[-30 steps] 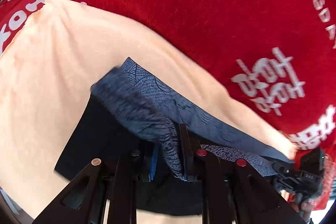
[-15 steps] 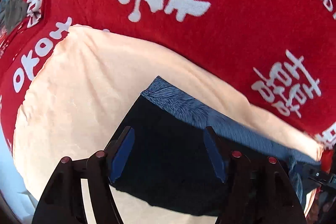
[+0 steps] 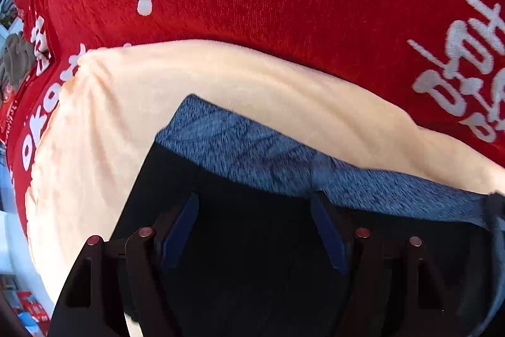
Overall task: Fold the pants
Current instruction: 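Grasp the patterned panel with both grippers and fold it over the other leg, then open both grippers and release the folded trousers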
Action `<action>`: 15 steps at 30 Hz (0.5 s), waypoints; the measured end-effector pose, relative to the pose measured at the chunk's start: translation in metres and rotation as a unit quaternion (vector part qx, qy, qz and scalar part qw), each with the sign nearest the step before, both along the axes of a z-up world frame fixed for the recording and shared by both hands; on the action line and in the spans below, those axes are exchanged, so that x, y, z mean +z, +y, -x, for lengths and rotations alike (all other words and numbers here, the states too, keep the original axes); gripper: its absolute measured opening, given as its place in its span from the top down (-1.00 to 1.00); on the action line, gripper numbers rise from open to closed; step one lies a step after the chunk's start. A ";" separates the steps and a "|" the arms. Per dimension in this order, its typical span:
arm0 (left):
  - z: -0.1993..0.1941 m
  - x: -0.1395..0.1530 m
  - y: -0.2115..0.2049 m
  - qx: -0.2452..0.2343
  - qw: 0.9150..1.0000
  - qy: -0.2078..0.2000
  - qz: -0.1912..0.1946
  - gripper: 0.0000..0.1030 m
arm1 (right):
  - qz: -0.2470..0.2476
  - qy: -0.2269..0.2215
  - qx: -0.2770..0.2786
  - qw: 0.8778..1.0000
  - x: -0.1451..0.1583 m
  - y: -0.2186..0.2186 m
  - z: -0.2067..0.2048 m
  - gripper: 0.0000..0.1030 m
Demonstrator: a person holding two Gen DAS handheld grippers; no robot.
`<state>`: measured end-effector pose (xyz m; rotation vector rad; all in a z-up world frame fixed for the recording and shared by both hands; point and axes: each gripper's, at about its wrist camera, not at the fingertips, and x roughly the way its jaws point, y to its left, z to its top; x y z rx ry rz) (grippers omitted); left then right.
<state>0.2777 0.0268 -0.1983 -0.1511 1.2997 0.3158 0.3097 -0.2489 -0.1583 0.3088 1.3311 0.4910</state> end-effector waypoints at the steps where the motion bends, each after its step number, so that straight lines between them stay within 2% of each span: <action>1: 0.006 0.006 -0.003 -0.002 1.000 0.002 0.005 -0.45 | -0.016 -0.004 -0.004 1.000 0.007 -0.009 0.003 0.14; 2: 0.014 0.014 -0.009 -0.009 1.000 0.006 0.005 -0.45 | -0.025 -0.005 -0.003 1.000 0.013 -0.018 0.009 0.05; 4: 0.029 0.023 -0.024 -0.027 1.000 0.012 0.004 -0.45 | -0.039 0.001 0.001 0.999 0.020 -0.033 0.025 -0.01; 8: 0.059 0.034 -0.059 -0.053 0.998 0.033 0.030 -0.45 | -0.055 0.040 -0.001 0.998 0.019 -0.060 0.064 -0.02; 15: 0.094 0.036 -0.119 -0.096 0.992 0.055 0.058 -0.45 | -0.056 0.081 -0.069 0.993 0.017 -0.114 0.130 -0.04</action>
